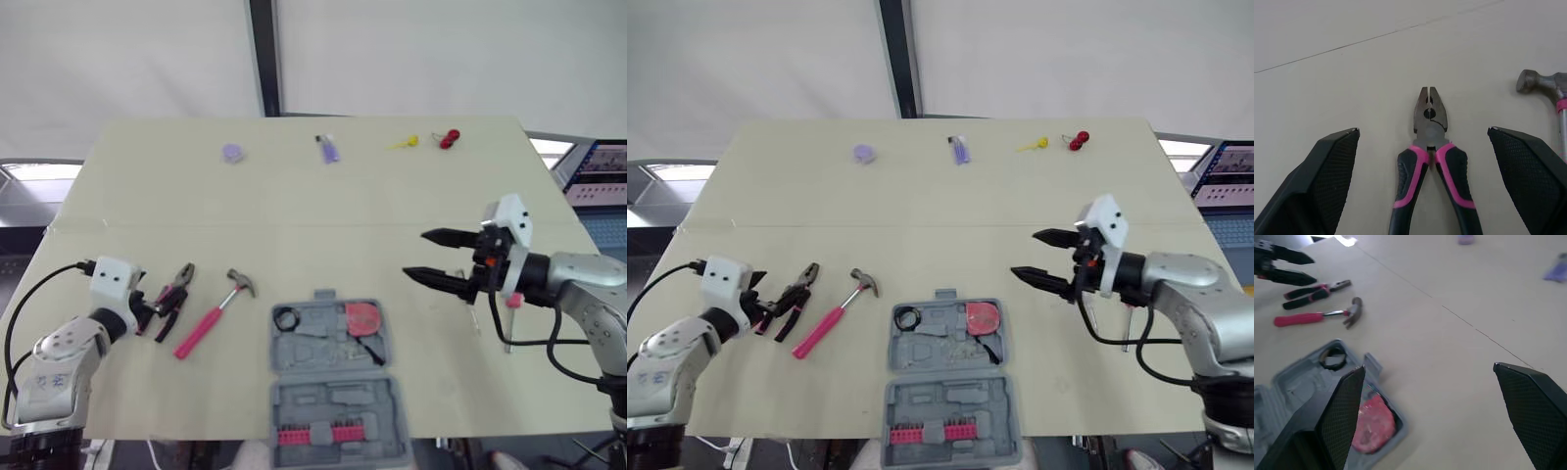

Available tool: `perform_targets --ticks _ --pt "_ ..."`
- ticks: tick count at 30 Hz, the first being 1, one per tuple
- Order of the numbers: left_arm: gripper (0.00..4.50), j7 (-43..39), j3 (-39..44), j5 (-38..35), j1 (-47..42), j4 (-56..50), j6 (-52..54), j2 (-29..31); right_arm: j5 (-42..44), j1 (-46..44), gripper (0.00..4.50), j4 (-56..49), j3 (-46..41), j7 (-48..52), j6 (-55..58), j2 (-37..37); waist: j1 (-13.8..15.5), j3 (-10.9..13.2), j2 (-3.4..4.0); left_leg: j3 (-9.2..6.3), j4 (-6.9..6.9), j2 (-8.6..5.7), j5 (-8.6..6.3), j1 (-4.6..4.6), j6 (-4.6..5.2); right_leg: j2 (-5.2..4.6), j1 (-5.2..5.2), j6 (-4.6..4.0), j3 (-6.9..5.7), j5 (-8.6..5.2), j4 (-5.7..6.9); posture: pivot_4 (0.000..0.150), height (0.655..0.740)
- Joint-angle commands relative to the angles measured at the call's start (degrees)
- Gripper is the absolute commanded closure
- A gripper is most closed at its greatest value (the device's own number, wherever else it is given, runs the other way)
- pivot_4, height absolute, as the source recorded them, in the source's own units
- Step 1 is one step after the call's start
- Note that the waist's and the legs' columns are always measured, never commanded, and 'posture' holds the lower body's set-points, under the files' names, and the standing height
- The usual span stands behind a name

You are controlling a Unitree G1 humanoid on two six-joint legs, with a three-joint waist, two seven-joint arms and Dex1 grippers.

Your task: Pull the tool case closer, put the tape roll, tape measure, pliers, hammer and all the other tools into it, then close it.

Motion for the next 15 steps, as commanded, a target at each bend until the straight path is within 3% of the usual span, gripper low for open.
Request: perform_targets --ticks 1,15 --pt "0.0 2.85 -0.13 0.72 -1.4 -2.73 4.88 -0.02 1.75 -2.63 0.08 -3.48 2.92 4.27 -0.26 -0.1 0.0 0.0 0.0 0.0 0.01 0.0 0.0 0.0 0.0 0.0 0.0 0.0 0.0 0.0 0.01 0.15 0.74" --pt "0.0 8.3 -2.41 2.09 -4.19 -2.21 15.73 -2.99 -4.53 -8.62 0.08 1.9 10.09 8.8 -6.55 3.68 0.01 0.01 -0.03 -0.01 0.05 -0.01 0.0 -0.03 0.0 0.0 -0.02 0.01 0.01 0.01 0.03 0.15 0.74"
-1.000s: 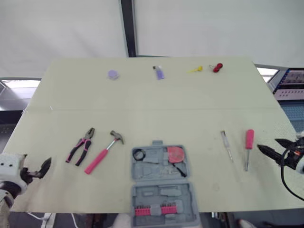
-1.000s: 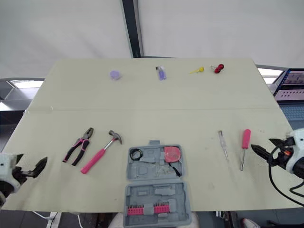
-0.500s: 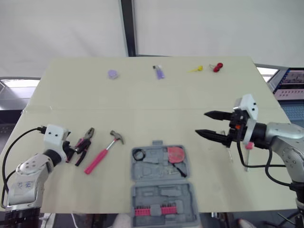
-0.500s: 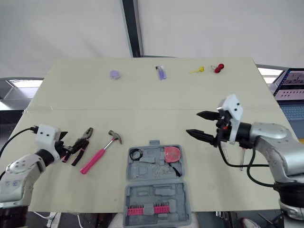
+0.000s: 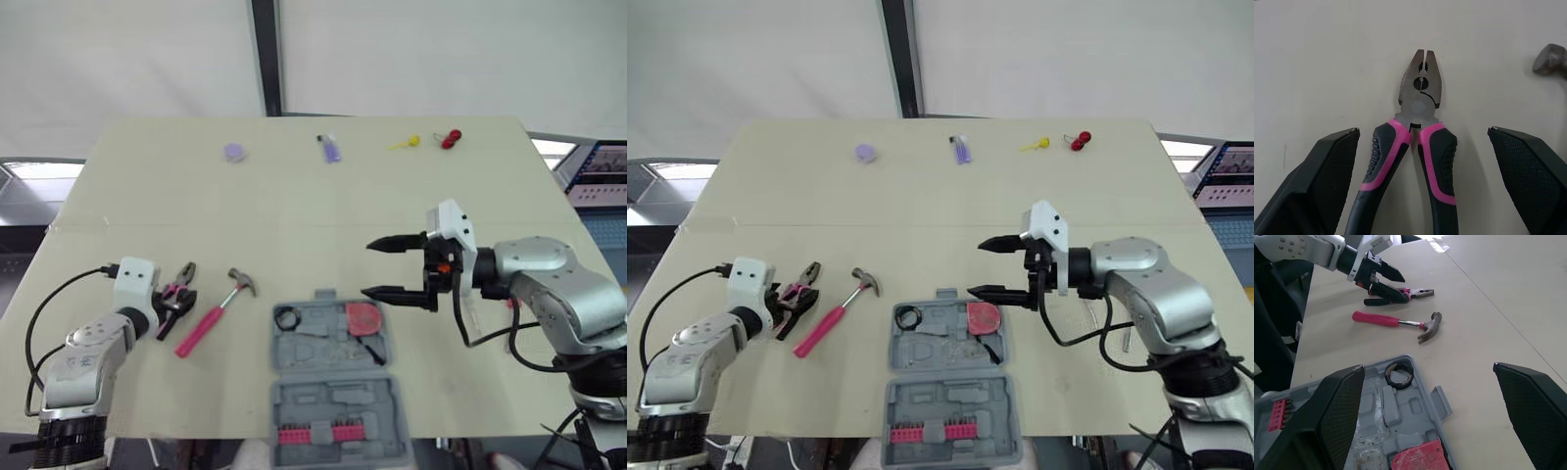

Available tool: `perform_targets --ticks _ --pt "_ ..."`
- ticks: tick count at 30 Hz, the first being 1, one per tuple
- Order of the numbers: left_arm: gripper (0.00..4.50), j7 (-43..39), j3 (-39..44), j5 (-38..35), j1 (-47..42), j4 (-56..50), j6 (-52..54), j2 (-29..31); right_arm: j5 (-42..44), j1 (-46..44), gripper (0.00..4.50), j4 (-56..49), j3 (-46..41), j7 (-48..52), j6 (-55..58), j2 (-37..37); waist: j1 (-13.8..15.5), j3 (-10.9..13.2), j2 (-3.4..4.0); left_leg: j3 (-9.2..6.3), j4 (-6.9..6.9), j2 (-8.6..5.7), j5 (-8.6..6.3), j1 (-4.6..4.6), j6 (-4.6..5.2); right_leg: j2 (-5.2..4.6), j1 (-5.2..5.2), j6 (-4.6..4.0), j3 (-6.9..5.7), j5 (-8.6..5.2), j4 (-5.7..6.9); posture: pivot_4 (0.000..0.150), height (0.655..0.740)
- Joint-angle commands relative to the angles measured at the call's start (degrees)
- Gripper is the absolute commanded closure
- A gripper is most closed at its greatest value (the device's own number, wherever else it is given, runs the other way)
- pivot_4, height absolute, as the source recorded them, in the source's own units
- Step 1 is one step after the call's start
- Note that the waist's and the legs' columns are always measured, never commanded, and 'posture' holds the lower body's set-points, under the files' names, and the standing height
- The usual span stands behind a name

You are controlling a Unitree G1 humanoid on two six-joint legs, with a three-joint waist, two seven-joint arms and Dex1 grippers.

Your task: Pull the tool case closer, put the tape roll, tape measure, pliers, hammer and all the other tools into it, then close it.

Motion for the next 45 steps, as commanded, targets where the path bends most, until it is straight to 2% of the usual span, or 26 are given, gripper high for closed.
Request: perform_targets --ticks 1,16,19,20,21,22,23,32,38,42,45 --pt "0.0 0.54 0.3 0.75 -0.59 0.67 1.07 0.44 -0.05 -0.77 0.08 -0.56 -0.85 1.06 -1.44 0.14 0.0 0.0 0.0 0.0 0.0 0.0 0.0 0.0 0.0 0.0 0.0 0.0 0.0 0.0 0.0 0.15 0.74" --pt "0.0 -1.83 -0.95 0.62 -0.89 5.06 5.16 1.67 1.4 -0.4 0.08 -4.76 -1.26 2.0 -0.16 -1.25 -0.02 0.0 0.0 0.0 -0.03 0.0 0.0 0.02 0.0 0.0 -0.01 0.0 0.0 0.0 0.0 0.15 0.74" --pt "0.88 -1.57 -0.43 0.38 -0.9 5.44 6.07 1.27 0.9 -0.61 0.0 -4.56 -1.27 1.92 -0.47 -1.33 0.0 0.0 0.0 0.01 -0.02 0.0 0.0 0.03 0.0 0.0 0.0 0.0 0.01 0.0 0.0 0.15 0.74" --pt "1.27 -1.49 -0.27 0.38 -0.81 5.46 6.12 1.19 0.86 -0.77 0.0 -4.42 -1.34 1.89 -0.48 -1.35 -0.01 0.0 0.0 0.01 -0.02 0.0 0.0 0.03 0.0 0.0 0.0 0.0 0.01 0.0 0.01 0.15 0.74" --pt "1.84 -1.51 -0.17 0.41 -0.69 5.57 5.98 1.18 0.83 -0.9 0.0 -4.34 -1.4 1.88 -0.5 -1.37 -0.01 0.0 0.0 0.01 -0.03 0.0 0.0 0.04 0.0 0.0 0.0 0.0 0.01 0.0 0.01 0.15 0.74" --pt "2.11 -1.5 -0.09 0.42 -0.61 5.63 5.88 1.15 0.82 -0.99 0.0 -4.3 -1.43 1.87 -0.51 -1.37 -0.03 -0.01 0.01 0.01 -0.03 0.0 0.0 0.05 0.0 0.0 0.01 0.0 0.01 0.0 0.01 0.15 0.74" --pt "2.18 -1.49 0.01 0.41 -0.6 5.78 5.78 1.11 0.83 -1.16 0.0 -4.21 -1.43 1.85 -0.49 -1.32 -0.05 -0.01 0.02 0.03 -0.03 0.0 0.0 0.06 0.0 0.0 0.01 0.0 0.02 0.0 0.01 0.15 0.74" --pt "2.18 -1.01 -0.05 1.29 -1.47 6.62 3.6 1.51 2.2 -2.89 0.0 -4.79 -1.42 1.79 0.37 -0.41 -0.03 -0.02 0.04 0.03 -0.04 0.01 0.0 0.09 -0.01 0.0 0.01 0.0 0.03 0.0 0.05 0.15 0.74" --pt "2.18 -0.76 1.05 2.51 -4.65 3.56 -0.1 4.99 2.61 -4.18 0.0 -3.79 -1.86 1.84 0.81 -0.11 -0.04 0.05 -0.08 0.02 -0.02 0.01 0.01 0.05 -0.01 0.0 -0.01 0.0 0.02 0.0 0.04 0.15 0.74" --pt "2.18 -6.17 0.11 1.62 -9.72 2.53 -5.29 9.16 2.24 -5.86 0.0 -2.74 -1.37 1.65 0.8 0.42 0.15 0.19 -0.31 -0.01 0.02 0.0 0.01 -0.1 -0.01 0.0 -0.14 0.0 0.0 0.0 0.04 0.15 0.74" --pt "2.18 -13.32 -2.26 1.36 -14.99 4.23 -11.9 13.34 1.05 -7.58 0.0 -1.87 -0.63 0.78 0.9 1.3 0.06 0.2 -0.33 -0.03 0.01 -0.01 0.01 -0.14 -0.01 0.0 -0.14 0.0 -0.02 0.0 -0.01 0.15 0.74"
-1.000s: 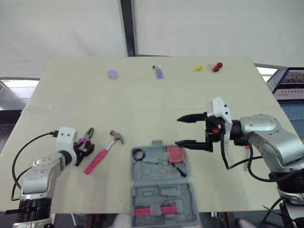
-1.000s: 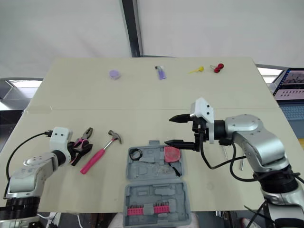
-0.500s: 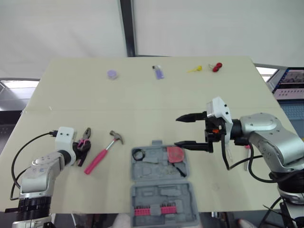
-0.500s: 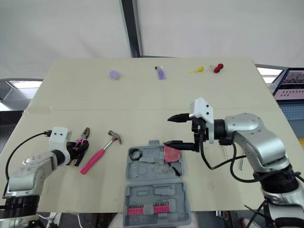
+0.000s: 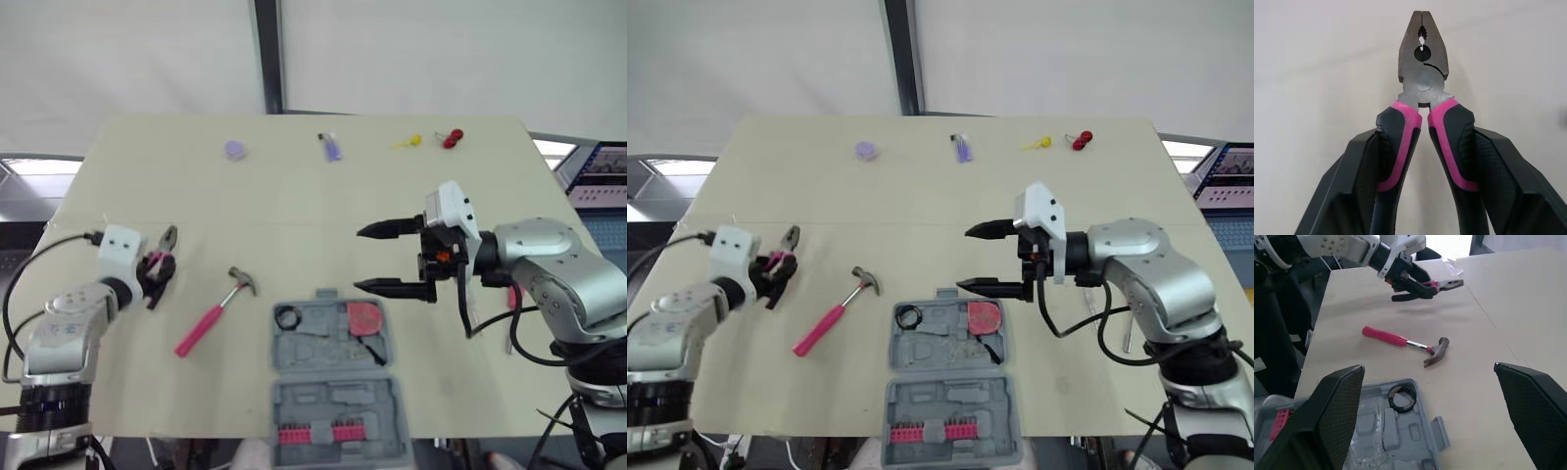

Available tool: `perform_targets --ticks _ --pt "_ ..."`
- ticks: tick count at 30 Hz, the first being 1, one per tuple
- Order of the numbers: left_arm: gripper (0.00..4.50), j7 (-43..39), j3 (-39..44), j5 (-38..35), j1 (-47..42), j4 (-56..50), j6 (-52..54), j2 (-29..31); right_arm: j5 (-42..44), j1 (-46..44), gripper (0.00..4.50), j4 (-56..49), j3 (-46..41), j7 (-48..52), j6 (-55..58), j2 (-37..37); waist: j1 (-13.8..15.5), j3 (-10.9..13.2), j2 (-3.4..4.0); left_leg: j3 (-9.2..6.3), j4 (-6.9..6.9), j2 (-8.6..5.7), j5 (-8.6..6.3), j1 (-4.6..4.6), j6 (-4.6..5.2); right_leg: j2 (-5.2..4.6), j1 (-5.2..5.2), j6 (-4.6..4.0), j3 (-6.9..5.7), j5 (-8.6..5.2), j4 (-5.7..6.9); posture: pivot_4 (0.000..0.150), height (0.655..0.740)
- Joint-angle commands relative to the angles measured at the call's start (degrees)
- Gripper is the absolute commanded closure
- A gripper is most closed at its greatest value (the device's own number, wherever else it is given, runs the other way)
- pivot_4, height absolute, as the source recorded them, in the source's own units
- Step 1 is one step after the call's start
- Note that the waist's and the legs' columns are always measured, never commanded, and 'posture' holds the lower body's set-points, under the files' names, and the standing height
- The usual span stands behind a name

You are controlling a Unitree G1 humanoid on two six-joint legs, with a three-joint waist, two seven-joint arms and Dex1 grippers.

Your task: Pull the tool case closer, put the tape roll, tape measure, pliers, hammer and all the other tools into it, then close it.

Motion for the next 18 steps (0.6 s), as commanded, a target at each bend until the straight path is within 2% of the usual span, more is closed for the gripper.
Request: perform_targets --ticks 1,5,9,13,18 --pt "2.18 -9.79 -1.58 -1.31 -6.56 -0.48 -9.21 4.38 -0.59 -2.56 0.0 0.51 -0.15 -1.03 0.15 0.83 -0.06 0.0 -0.01 0.0 -0.03 0.0 0.0 0.01 0.0 0.0 -0.01 0.0 -0.01 0.0 -0.01 0.15 0.74" --pt "2.18 -24.23 -7.47 -3.47 -11.23 -0.85 -15.76 7.71 -1.84 -5.62 0.0 0.35 1.18 -1.84 1.82 1.23 -0.29 0.0 0.01 0.03 -0.03 0.01 0.0 -0.01 -0.01 0.0 -0.05 0.0 -0.02 0.0 0.02 0.15 0.74" --pt "2.18 -33.28 -12.56 -6.64 -15.26 -2.77 -16.82 6.18 -3.86 -8.43 0.0 -1.48 4.05 -2.19 3.56 0.46 -0.51 0.02 0.02 0.09 -0.11 0.01 0.0 -0.04 0.0 0.0 -0.17 0.0 -0.02 0.0 0.07 0.15 0.74" --pt "2.18 -39.78 -19.27 -5.47 -15.68 -5.23 -18.35 5.55 -7.5 -9.84 0.0 -2.55 7.64 -3.24 4.2 0.35 -0.87 0.02 0.02 0.18 -0.07 0.02 0.0 -0.17 0.0 0.0 -0.44 0.0 -0.01 0.0 0.26 0.15 0.74" --pt "2.18 -44.06 -24.65 -3.65 -17.01 -4.82 -20.75 3.75 -11.41 -11.39 0.0 -3.32 14.12 -2.22 6.48 0.45 -1.06 0.02 0.02 0.21 -0.04 0.02 0.01 -0.21 0.01 -0.01 -0.51 0.0 0.0 0.0 0.32 0.15 0.74"
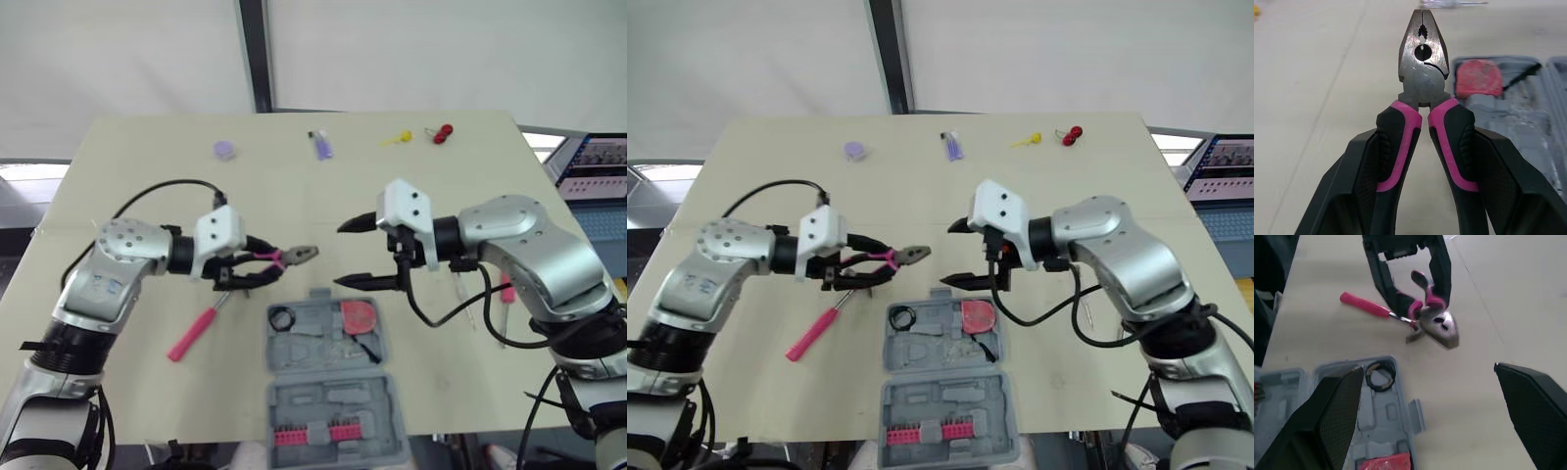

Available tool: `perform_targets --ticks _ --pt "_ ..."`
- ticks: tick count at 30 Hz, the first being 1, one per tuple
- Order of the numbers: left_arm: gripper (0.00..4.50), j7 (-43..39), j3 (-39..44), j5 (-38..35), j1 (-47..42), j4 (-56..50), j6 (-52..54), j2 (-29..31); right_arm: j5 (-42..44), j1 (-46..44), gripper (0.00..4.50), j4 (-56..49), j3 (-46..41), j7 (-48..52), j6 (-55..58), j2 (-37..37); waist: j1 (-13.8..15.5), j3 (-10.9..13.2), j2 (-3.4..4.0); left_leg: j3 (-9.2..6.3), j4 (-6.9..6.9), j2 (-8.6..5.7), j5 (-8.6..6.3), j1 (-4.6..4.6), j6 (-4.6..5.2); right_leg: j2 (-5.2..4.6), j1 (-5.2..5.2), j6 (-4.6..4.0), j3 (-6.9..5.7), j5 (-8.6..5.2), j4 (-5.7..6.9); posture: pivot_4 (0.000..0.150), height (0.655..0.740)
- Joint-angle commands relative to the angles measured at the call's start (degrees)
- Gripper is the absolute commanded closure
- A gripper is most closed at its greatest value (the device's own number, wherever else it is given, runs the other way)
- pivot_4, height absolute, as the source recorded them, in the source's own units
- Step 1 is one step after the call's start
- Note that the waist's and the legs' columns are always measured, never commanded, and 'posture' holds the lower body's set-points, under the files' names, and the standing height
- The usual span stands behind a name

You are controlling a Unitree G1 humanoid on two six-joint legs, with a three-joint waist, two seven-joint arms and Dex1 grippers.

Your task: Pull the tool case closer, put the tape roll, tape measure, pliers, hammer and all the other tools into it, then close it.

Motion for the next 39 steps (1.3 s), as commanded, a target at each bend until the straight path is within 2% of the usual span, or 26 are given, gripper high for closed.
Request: perform_targets --ticks 1,8,16,25,28,32,39 --pt "2.18 -2.67 -1.77 1.29 -2.06 -1.77 -2.13 -0.03 -1.71 -1.55 0.0 -2.93 2.55 0.6 0.69 0.22 -0.07 0.0 0.0 0.0 0.0 0.0 0.0 -0.01 0.0 0.0 -0.01 0.0 0.0 0.0 0.0 0.15 0.74" --pt "2.18 -3.83 -5.55 3.33 -2.59 -3.25 -0.79 -1.19 -4.04 -4.44 0.0 -4.66 8.77 1.24 4.38 1.87 -0.55 0.0 0.0 -0.01 0.0 0.0 0.0 -0.07 0.0 -0.01 -0.16 0.0 0.01 0.0 0.14 0.15 0.74" --pt "2.18 -2.4 -5.72 4.29 -2.14 -4.5 0.31 -2.63 -7.4 -5.44 0.0 -3.87 13.62 0.01 7.19 3.63 -0.55 0.0 0.0 -0.01 0.07 0.0 0.0 -0.07 0.0 -0.01 -0.19 0.0 0.01 0.0 0.25 0.15 0.74" --pt "2.18 -1.78 -5.83 4.79 -1.32 -5.03 0.31 -3.27 -9.97 -5.44 0.0 -1.84 14.22 -0.57 7.6 5.66 -0.55 0.0 0.0 -0.02 0.09 0.0 0.0 -0.08 0.0 -0.02 -0.22 0.0 0.01 0.0 0.3 0.15 0.74" --pt "2.18 -1.83 -5.82 4.79 -1.25 -5.07 0.37 -3.46 -10.9 -5.38 0.9 -1.09 14.24 -0.71 7.19 6.03 -0.57 0.0 0.0 -0.02 0.1 0.0 0.0 -0.08 0.0 -0.02 -0.23 0.0 0.01 0.0 0.32 0.15 0.74" --pt "2.18 -1.86 -6.06 4.99 -1.23 -4.91 0.26 -3.61 -11.84 -5.34 2.86 -0.45 14.12 -0.64 6.8 6.36 -0.59 0.0 0.0 -0.02 0.1 0.0 0.0 -0.08 0.0 -0.02 -0.26 0.0 0.01 0.0 0.36 0.15 0.74" --pt "2.18 -1.93 -6.28 5.06 -1.27 -4.8 0.09 -3.97 -12.71 -5.34 2.86 -0.03 13.78 -0.6 6.63 6.78 -0.59 0.0 0.0 -0.02 0.11 0.0 0.0 -0.08 0.0 -0.02 -0.27 0.0 0.01 0.0 0.42 0.15 0.74"
